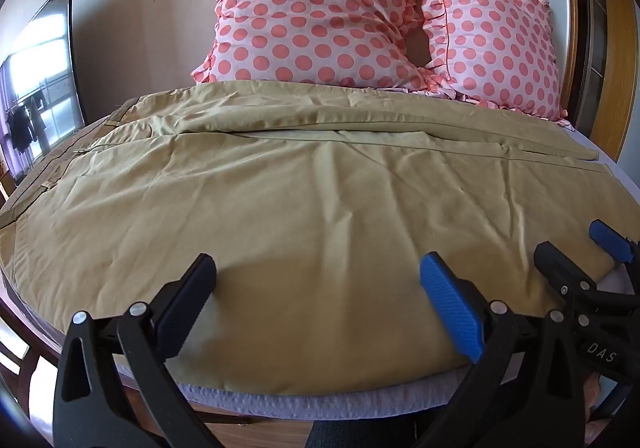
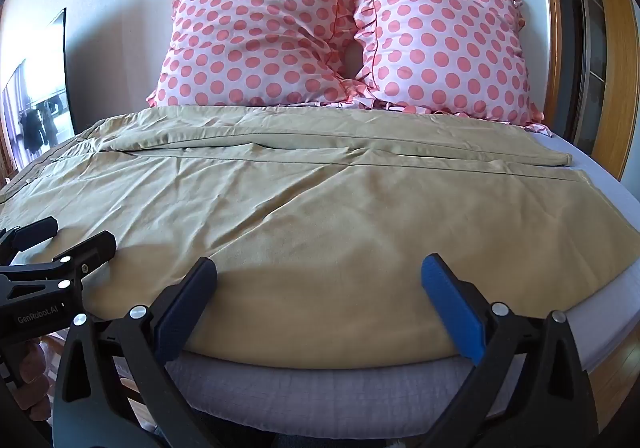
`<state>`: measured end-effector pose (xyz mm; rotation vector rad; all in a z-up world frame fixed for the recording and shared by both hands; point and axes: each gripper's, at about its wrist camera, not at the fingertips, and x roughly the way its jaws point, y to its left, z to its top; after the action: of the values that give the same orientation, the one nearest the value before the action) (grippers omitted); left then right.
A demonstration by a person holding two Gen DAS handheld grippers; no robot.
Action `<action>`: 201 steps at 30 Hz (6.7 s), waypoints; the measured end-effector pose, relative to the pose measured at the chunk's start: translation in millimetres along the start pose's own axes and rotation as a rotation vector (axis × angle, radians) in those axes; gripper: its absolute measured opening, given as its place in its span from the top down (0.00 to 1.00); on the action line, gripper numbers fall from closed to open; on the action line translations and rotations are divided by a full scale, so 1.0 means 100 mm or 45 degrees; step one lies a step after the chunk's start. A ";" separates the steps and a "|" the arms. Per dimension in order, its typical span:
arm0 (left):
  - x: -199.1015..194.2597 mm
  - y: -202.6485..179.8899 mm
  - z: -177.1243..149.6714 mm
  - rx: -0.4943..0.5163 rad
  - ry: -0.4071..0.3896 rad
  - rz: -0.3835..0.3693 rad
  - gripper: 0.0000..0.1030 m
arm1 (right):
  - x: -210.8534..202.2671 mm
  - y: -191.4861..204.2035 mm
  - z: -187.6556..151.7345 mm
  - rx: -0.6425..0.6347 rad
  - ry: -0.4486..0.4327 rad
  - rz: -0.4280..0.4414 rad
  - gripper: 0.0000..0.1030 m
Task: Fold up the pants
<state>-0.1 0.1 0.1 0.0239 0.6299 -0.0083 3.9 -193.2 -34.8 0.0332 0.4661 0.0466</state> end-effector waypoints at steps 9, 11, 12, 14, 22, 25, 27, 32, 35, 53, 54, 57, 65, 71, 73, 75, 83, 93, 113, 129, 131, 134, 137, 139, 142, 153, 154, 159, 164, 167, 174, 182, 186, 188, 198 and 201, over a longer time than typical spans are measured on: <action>0.00 0.00 0.00 0.001 -0.002 0.001 0.02 | 0.00 0.00 0.00 0.000 0.001 0.000 0.01; 0.00 0.00 0.00 0.002 -0.002 0.001 0.02 | 0.00 0.00 0.00 0.000 0.001 0.000 0.01; 0.00 0.00 0.00 0.001 -0.002 0.001 0.02 | 0.00 0.00 0.00 0.000 0.000 0.000 0.01; 0.00 0.00 0.00 0.001 -0.003 0.001 0.02 | 0.00 0.00 0.00 0.000 0.001 0.000 0.01; 0.00 0.00 0.00 0.002 -0.004 0.001 0.02 | 0.00 0.00 0.00 0.000 -0.001 0.000 0.01; 0.00 0.00 0.00 0.002 -0.005 0.001 0.02 | 0.00 0.00 0.00 -0.001 -0.003 0.000 0.01; 0.00 0.00 0.00 0.002 -0.005 0.001 0.02 | 0.00 0.00 0.00 0.000 -0.003 0.000 0.01; 0.00 0.00 0.00 0.002 -0.007 0.002 0.02 | 0.00 0.00 0.00 0.000 -0.004 0.000 0.01; 0.00 0.00 0.00 0.002 -0.006 0.002 0.02 | 0.00 0.00 0.00 0.000 -0.004 0.000 0.01; 0.00 0.00 0.00 0.002 -0.010 0.002 0.02 | 0.00 0.00 0.00 0.000 -0.008 0.000 0.01; 0.00 0.00 0.00 0.002 -0.010 0.002 0.02 | 0.00 0.00 0.00 -0.001 -0.008 0.000 0.01; 0.00 0.00 0.00 0.002 -0.010 0.002 0.02 | 0.00 0.00 0.00 -0.001 -0.008 0.000 0.01; 0.00 0.00 0.00 0.003 -0.011 0.002 0.02 | 0.00 0.00 0.00 -0.001 -0.009 0.000 0.01; 0.00 0.00 0.00 0.003 -0.012 0.002 0.02 | 0.00 0.00 0.00 -0.001 -0.010 0.000 0.01; 0.00 0.00 0.00 0.003 -0.012 0.002 0.02 | 0.00 0.00 0.00 -0.001 -0.010 0.000 0.01; 0.00 0.00 0.00 0.003 -0.012 0.002 0.02 | 0.00 0.00 0.00 0.000 -0.010 0.000 0.01; 0.00 0.00 0.00 0.003 -0.013 0.003 0.02 | -0.03 0.00 0.01 0.000 -0.011 0.000 0.01; 0.00 0.00 0.00 0.002 -0.012 0.002 0.02 | -0.08 -0.01 0.02 -0.001 -0.013 0.000 0.01; 0.03 0.26 0.23 -0.106 0.025 -0.117 0.02 | 1.29 -2.16 1.89 0.469 0.172 -0.542 0.01; 0.19 0.51 0.40 -0.199 0.008 -0.261 0.02 | 2.73 -3.07 2.01 0.732 0.402 -0.785 0.61; 0.19 0.54 0.39 -0.224 0.002 -0.302 0.02 | 2.64 -3.19 1.96 0.817 0.374 -0.670 0.92; 0.17 0.62 0.36 -0.280 -0.008 -0.351 0.02 | 2.21 -3.28 1.82 0.930 0.241 -0.484 0.95; 0.11 0.68 0.33 -0.310 -0.034 -0.357 0.02 | 1.55 -3.18 1.65 0.952 0.092 -0.311 0.96; 0.08 0.70 0.33 -0.311 -0.051 -0.366 0.02 | 1.05 -3.15 1.42 0.990 0.018 -0.204 0.96; 0.01 0.68 0.36 -0.299 -0.084 -0.384 0.02 | 0.42 -3.00 0.98 1.056 0.004 -0.120 0.96; -0.23 0.92 0.49 -0.438 -0.177 -0.431 0.02 | 0.12 -2.77 0.50 1.266 0.207 -0.094 0.50; -0.23 1.01 0.52 -0.468 -0.169 -0.420 0.02 | 0.15 -2.76 0.47 1.275 0.218 -0.087 0.50; -0.05 1.48 0.82 -0.588 -0.083 -0.343 0.02 | 0.25 -2.82 0.41 1.366 0.180 -0.077 0.50; 0.44 1.96 1.27 -0.668 -0.037 -0.390 0.02 | 0.44 -2.96 0.32 1.400 0.100 0.054 0.94; 0.74 2.13 1.54 -0.689 0.016 -0.371 0.02 | 0.23 -3.06 0.31 1.406 -0.061 0.140 0.98; 1.59 2.23 2.02 -0.709 0.193 -0.212 0.05 | -0.17 -3.16 0.37 1.344 -0.221 0.132 0.98; 2.18 2.43 2.05 -0.873 0.344 -0.100 0.87 | -0.15 -3.21 0.29 1.371 -0.217 0.146 0.98; 1.48 2.35 1.91 -0.743 0.174 -0.101 0.88 | -0.25 -3.24 0.27 1.362 -0.240 0.130 0.98; 0.91 2.33 1.70 -0.719 0.079 -0.134 0.88 | -0.33 -3.29 0.24 1.360 -0.251 0.100 0.98; -0.41 2.22 0.04 -0.798 0.062 -0.076 0.88 | -0.47 -3.48 -0.17 1.403 -0.152 -0.088 0.98; -0.42 2.24 -0.14 -0.830 0.064 -0.080 0.88 | -0.48 -3.48 -0.23 1.404 -0.127 -0.127 0.98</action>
<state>-39.0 224.2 18.1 -0.6269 0.6598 0.1376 -36.1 -542.2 -48.6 1.0890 0.3459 -0.3144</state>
